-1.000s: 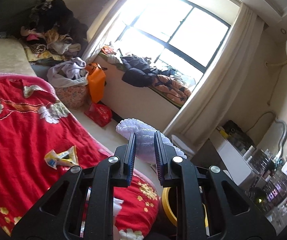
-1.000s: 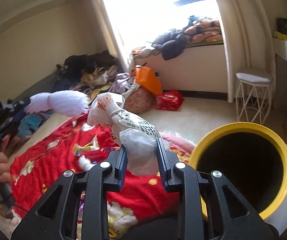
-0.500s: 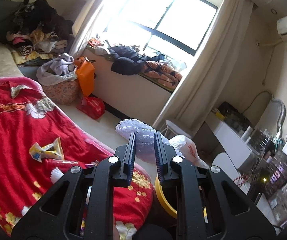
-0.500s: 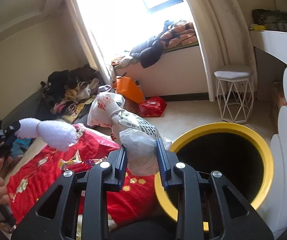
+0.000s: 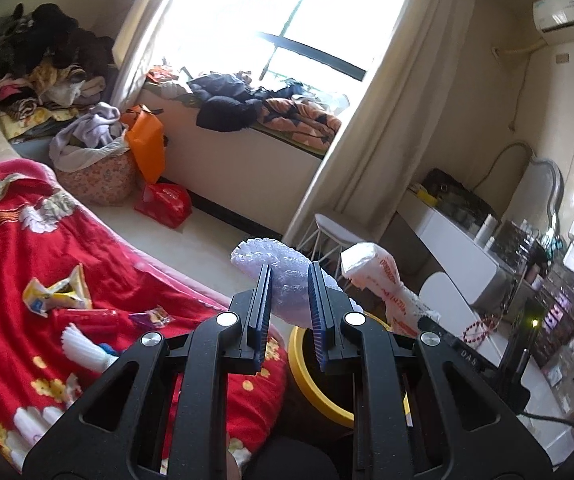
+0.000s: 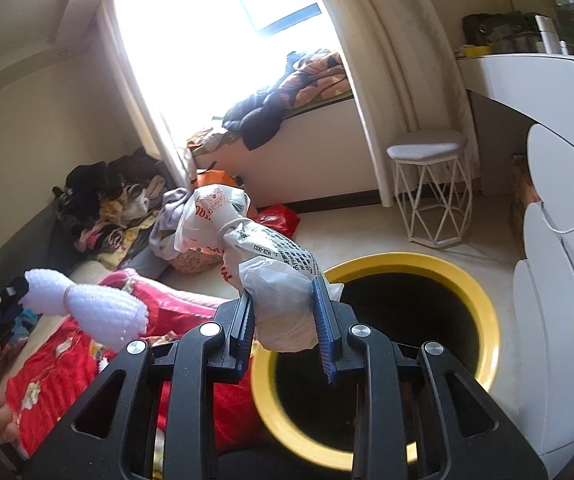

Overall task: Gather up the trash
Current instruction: 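Carry the white bag and foam sleeve with both tools over the bin, then open both tools over the bin to release the white items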

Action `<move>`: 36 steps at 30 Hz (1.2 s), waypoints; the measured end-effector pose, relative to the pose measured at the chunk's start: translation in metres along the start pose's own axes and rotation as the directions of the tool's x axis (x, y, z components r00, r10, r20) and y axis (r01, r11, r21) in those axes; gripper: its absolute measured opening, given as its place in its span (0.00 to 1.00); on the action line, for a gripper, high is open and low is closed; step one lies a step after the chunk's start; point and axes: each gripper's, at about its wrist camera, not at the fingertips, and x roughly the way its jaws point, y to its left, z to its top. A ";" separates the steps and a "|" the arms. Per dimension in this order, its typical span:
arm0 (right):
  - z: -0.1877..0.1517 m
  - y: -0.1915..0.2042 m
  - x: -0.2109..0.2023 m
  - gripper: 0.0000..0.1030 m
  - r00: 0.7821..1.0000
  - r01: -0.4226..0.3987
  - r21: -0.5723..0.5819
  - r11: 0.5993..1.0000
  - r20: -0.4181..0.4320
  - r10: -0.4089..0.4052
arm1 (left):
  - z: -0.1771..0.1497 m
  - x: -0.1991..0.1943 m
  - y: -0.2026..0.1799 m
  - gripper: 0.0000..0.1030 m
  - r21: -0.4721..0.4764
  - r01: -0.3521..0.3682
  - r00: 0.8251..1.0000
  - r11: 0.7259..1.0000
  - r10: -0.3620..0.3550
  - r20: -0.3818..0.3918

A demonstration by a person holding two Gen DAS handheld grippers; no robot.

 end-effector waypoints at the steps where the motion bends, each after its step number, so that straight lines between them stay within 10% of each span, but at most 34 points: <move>1: 0.002 -0.004 0.001 0.25 1.000 0.005 0.003 1.000 0.002 -0.005 | -0.002 0.002 -0.003 0.13 0.006 0.002 1.000 1.000 -0.002 -0.003; 36: -0.017 -0.096 0.022 0.25 0.979 0.197 0.153 0.968 -0.085 -0.186 | -0.069 0.118 -0.074 0.13 0.150 0.029 0.976 0.988 0.004 -0.217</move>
